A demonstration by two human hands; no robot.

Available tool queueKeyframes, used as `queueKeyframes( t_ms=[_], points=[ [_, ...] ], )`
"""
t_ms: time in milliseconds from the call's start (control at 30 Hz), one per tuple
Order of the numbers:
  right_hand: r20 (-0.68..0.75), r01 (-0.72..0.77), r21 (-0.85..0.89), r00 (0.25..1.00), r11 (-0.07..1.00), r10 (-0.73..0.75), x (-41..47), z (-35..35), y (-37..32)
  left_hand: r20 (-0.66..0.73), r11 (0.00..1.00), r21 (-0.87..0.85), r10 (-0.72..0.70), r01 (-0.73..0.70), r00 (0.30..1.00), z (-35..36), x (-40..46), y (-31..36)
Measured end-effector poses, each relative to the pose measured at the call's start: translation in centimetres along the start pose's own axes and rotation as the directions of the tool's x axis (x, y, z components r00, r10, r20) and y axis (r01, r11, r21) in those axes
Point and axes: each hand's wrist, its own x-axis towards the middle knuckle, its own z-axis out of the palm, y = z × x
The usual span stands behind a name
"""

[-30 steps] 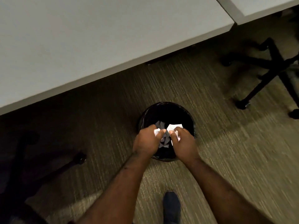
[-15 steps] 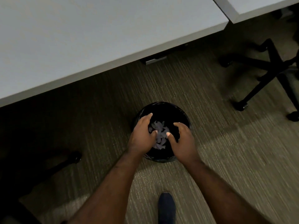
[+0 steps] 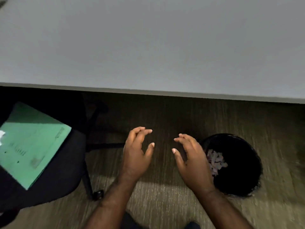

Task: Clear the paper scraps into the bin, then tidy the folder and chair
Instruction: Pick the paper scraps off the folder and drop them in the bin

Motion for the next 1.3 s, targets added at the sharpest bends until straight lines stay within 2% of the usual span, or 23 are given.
queueKeyframes(
  t_ms=[267,367,467,567,733,867,1000,1067,1100,1167,1200,1233,1300],
  points=[
    [0.165,0.202,0.004,0.966,0.979,-0.200,4.5,8.4,-15.7,-0.240,0.980,0.064,-0.168,0.189,0.956,-16.4,0.5,-8.5],
    [0.236,0.252,0.026,0.939,0.968,-0.250,5.5,12.1,-20.9,-0.353,0.970,0.039,-0.211,0.239,0.912,-21.7,0.4,-11.8],
    [0.316,0.296,0.024,0.904,0.955,-0.288,6.0,15.8,-25.4,-0.427,0.937,0.011,-0.311,0.349,0.849,-26.7,-0.3,-15.7],
    [0.374,0.324,0.026,0.874,0.946,-0.310,6.2,19.2,-29.5,-0.456,0.888,-0.040,-0.424,0.458,0.783,-31.0,-1.3,-19.5],
    [0.456,0.370,0.051,0.818,0.928,-0.351,5.9,24.4,-35.5,-0.519,0.822,0.000,-0.487,0.569,0.702,-36.2,-2.4,-24.9],
    [0.503,0.423,0.105,0.758,0.900,-0.415,6.5,28.0,-38.4,-0.544,0.773,-0.014,-0.538,0.634,0.645,-37.7,-2.4,-28.1],
    [0.545,0.481,0.128,0.697,0.867,-0.467,7.8,32.0,-40.7,-0.492,0.702,-0.007,-0.622,0.712,0.609,-38.0,-2.4,-31.3],
    [0.565,0.498,0.140,0.670,0.856,-0.482,8.6,34.4,-41.7,-0.464,0.615,0.011,-0.695,0.788,0.549,-37.9,-2.1,-33.3],
    [0.572,0.505,0.149,0.657,0.850,-0.491,8.9,35.5,-42.0,-0.440,0.540,-0.004,-0.757,0.842,0.484,-37.8,-1.9,-34.4],
    [0.596,0.516,0.165,0.627,0.841,-0.502,9.7,37.6,-42.5,-0.354,0.340,-0.122,-0.893,0.932,0.280,-37.7,-1.6,-36.6],
    [0.604,0.520,0.169,0.616,0.837,-0.505,10.2,38.6,-42.6,-0.311,0.258,-0.164,-0.929,0.952,0.199,-37.6,-1.2,-37.7],
    [0.612,0.521,0.170,0.609,0.836,-0.504,10.6,39.5,-42.3,-0.298,0.224,-0.158,-0.939,0.962,0.169,-37.3,-0.9,-38.8],
    [0.640,0.525,0.167,0.586,0.834,-0.497,11.5,40.9,-41.6,-0.351,0.226,-0.068,-0.917,0.972,0.189,-36.5,-0.1,-40.6]
  ],
)
